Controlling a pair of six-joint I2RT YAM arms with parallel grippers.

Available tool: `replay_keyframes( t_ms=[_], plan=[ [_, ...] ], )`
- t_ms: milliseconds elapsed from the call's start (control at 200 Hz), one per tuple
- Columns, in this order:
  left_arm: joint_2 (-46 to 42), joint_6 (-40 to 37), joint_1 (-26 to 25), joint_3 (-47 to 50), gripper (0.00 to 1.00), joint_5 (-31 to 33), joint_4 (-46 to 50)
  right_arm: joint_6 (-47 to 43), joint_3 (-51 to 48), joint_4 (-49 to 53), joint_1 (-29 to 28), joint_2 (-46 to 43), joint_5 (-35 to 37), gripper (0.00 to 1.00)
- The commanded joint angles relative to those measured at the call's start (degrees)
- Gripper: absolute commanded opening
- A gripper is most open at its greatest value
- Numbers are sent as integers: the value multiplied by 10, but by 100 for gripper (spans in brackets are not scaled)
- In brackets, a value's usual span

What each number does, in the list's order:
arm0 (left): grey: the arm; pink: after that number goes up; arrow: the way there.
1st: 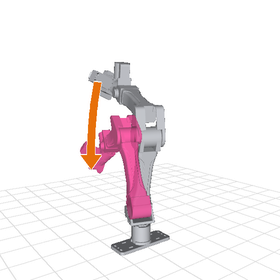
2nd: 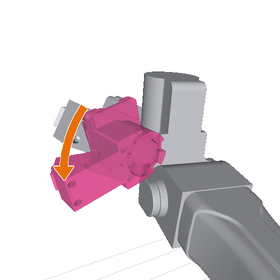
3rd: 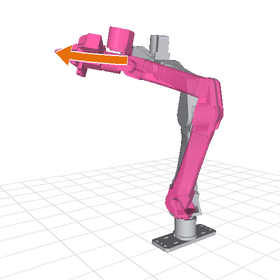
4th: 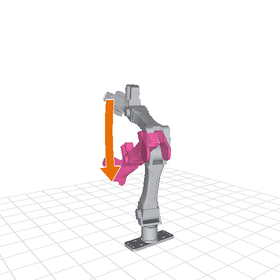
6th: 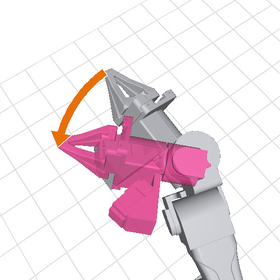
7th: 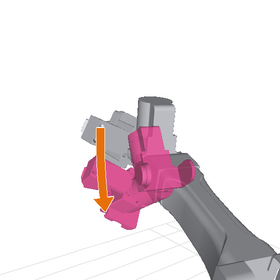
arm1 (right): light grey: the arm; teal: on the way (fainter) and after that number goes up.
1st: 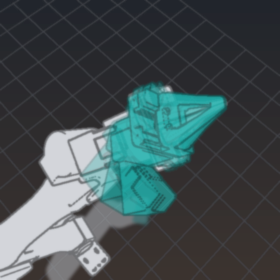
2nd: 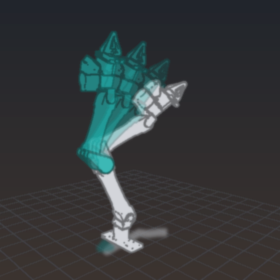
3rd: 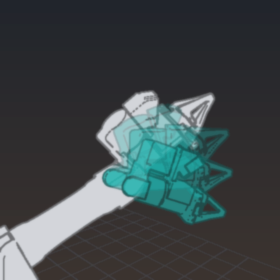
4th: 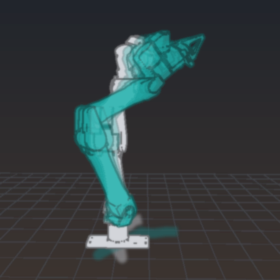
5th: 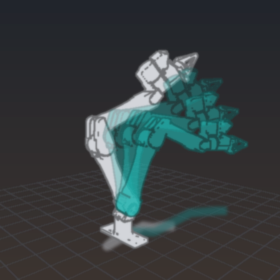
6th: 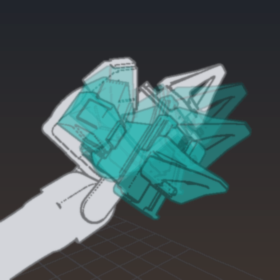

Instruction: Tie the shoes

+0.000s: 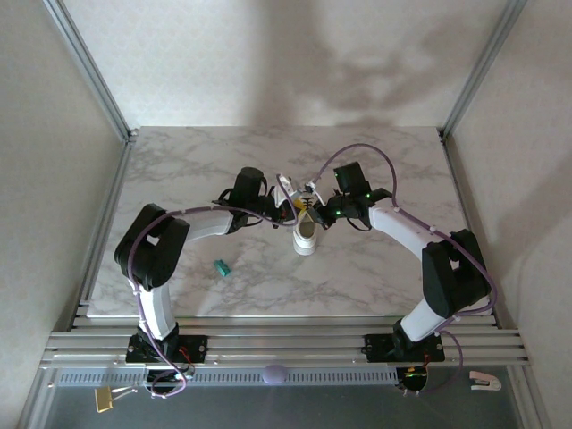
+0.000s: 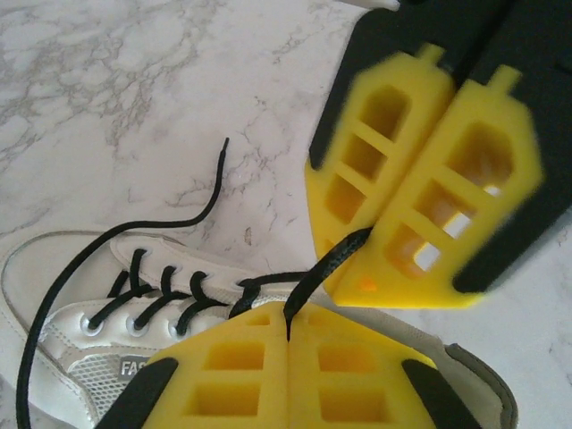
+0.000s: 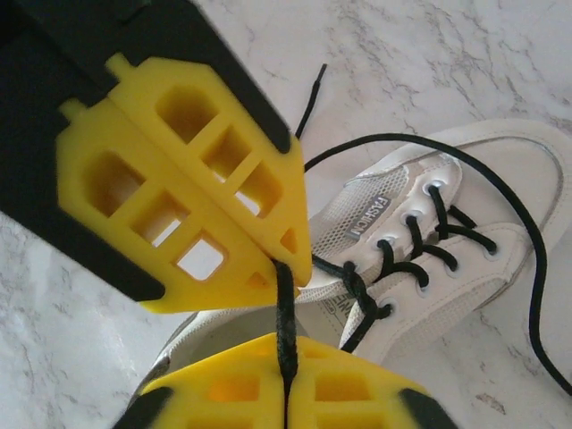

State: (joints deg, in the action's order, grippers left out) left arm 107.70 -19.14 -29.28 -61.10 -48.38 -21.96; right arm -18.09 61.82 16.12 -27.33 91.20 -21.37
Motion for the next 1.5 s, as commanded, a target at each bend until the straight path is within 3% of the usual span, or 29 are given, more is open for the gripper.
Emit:
replay_keyframes(
  t_ms=[0,65,135,345,525,821,1496],
  plan=[
    [-12,41,-2,19,0,6,-48,35,-33,-54,6,-46,48,27],
    [-15,69,0,30,0,9,-74,72,-62,-100,15,-69,96,37],
    [-17,97,0,37,0,19,-95,123,-74,-123,35,-73,155,40],
    [-9,159,0,40,0,50,-119,145,40,37,79,35,226,41],
    [2,207,2,42,0,62,-143,74,126,118,82,131,181,40],
    [12,224,3,39,0,62,-147,-58,199,171,96,210,176,43],
    [21,229,2,28,0,55,-147,-121,303,262,110,307,172,56]
  ],
)
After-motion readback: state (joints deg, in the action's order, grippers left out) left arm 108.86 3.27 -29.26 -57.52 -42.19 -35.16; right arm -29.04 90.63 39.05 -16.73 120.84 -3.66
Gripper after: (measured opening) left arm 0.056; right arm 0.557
